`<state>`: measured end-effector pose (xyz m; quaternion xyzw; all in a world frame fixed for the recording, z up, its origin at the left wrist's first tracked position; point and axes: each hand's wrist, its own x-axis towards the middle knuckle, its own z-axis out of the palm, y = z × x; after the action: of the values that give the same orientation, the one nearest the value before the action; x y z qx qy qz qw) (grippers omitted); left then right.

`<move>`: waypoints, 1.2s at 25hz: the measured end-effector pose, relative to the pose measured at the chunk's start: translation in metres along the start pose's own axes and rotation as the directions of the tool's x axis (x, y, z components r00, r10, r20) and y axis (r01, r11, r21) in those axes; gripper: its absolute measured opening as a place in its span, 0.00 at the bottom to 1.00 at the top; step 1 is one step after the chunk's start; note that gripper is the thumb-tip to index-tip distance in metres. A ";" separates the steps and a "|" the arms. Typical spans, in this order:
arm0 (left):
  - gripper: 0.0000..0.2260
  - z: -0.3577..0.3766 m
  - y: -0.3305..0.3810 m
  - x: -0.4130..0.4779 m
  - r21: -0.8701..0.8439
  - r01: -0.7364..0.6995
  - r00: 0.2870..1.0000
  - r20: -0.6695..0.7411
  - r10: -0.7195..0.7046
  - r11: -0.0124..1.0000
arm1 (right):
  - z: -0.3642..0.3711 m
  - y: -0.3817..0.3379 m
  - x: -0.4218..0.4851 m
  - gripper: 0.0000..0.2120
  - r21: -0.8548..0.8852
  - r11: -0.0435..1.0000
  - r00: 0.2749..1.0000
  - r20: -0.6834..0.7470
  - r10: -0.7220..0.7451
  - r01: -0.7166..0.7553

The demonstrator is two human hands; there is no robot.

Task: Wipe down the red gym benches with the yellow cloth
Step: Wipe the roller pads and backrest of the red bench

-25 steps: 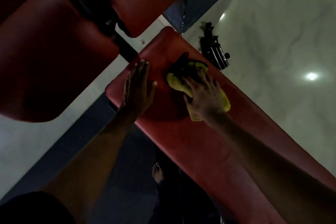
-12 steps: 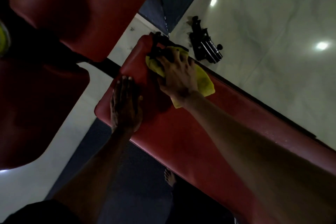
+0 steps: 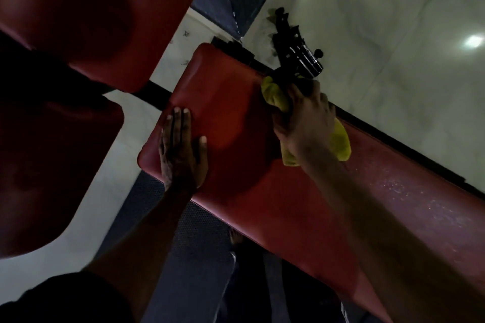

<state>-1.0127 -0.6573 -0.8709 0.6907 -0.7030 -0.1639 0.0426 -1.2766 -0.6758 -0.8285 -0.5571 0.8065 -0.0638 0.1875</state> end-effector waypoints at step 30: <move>0.30 -0.047 -0.043 0.014 -0.261 -0.287 0.918 0.201 0.342 0.922 | 0.047 -0.046 -0.181 0.36 -0.069 0.991 0.992 0.048 0.117 -0.113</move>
<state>-0.9589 -0.6791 -0.8417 0.5332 -0.7820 -0.3170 0.0604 -1.1630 -0.5214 -0.8153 -0.5170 0.8338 -0.0116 0.1930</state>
